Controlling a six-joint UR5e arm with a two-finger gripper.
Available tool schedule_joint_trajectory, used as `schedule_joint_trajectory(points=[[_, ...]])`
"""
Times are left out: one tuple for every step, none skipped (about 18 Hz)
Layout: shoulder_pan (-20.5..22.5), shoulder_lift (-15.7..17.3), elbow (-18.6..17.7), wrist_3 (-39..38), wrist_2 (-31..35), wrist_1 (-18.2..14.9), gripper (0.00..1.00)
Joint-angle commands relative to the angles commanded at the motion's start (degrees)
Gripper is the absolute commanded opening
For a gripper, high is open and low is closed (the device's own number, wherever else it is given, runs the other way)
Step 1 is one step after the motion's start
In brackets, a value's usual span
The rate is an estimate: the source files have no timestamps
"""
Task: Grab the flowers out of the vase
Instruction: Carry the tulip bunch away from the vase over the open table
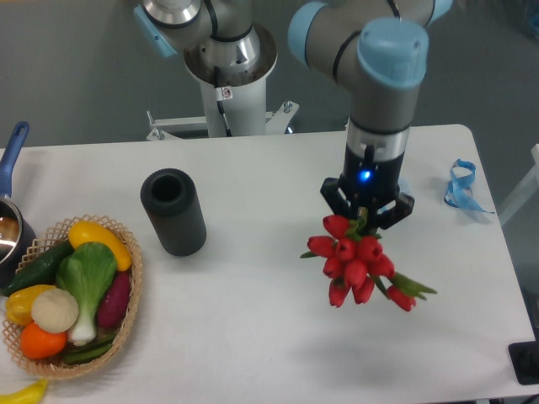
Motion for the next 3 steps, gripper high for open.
schedule_joint_trajectory(points=[[-0.70, -0.53, 0.62, 0.00, 0.63, 0.00, 0.17], [-0.71, -0.71, 0.54, 0.00, 0.81, -0.09, 0.17], [-0.71, -0.71, 0.28, 0.00, 0.99, -0.27, 0.17]])
